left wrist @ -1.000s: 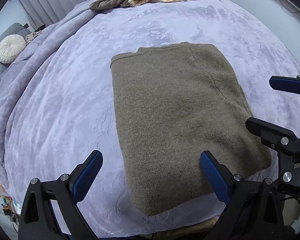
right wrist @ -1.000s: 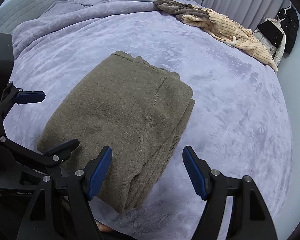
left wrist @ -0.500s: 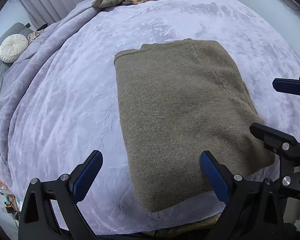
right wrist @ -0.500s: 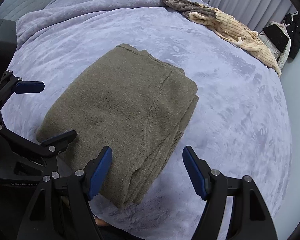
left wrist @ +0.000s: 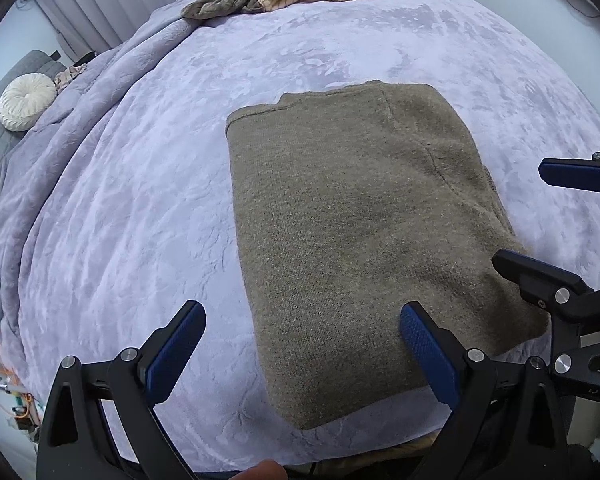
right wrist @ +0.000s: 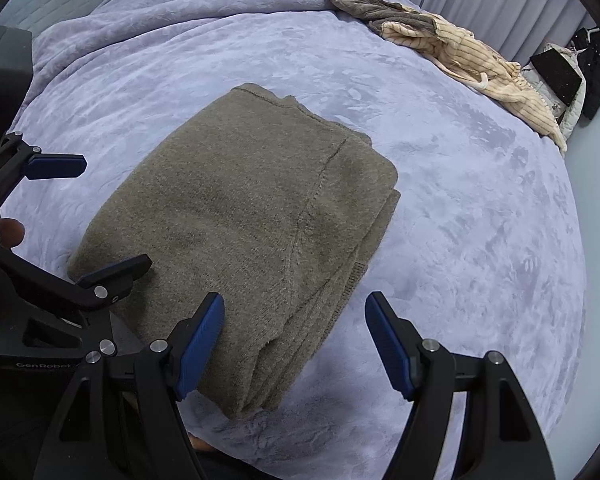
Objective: Fold small clothes
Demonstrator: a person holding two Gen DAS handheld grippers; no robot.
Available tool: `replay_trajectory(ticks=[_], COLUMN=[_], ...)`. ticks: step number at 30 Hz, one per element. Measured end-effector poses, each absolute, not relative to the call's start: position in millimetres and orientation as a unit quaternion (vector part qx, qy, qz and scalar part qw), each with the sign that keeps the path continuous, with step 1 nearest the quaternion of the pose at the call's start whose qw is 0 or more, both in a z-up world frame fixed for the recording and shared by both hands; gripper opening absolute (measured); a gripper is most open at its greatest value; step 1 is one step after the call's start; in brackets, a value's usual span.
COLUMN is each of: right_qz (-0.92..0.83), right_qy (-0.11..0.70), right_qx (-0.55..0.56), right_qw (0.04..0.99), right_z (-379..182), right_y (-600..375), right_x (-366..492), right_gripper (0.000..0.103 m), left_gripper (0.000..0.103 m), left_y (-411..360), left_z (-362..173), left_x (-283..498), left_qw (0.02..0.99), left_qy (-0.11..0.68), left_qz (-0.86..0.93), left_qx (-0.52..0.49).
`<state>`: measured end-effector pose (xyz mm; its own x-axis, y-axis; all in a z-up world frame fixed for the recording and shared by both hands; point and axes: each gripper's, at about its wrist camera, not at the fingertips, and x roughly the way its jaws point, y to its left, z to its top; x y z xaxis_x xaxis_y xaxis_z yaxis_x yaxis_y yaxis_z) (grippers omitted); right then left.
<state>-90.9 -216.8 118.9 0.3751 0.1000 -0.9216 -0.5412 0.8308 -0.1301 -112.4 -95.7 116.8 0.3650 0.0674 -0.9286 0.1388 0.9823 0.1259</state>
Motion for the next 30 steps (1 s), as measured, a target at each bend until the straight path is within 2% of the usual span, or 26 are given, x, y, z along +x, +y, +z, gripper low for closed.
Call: replay_trajectory(ticks=[30], right_qz=[0.206], right_qy=[0.517], right_qx=[-0.208], right_qw=[0.804], right_z=[120.1], right_y=[-220.3], right_x=[-86.9], right_gripper=[0.076], left_gripper=[0.098], left_y=[-101.7], left_z=[111.1], left_x=[-109.0], left_qw=[0.814], left_qy=[0.573], left_qz=[-0.025], left_qx=[0.093])
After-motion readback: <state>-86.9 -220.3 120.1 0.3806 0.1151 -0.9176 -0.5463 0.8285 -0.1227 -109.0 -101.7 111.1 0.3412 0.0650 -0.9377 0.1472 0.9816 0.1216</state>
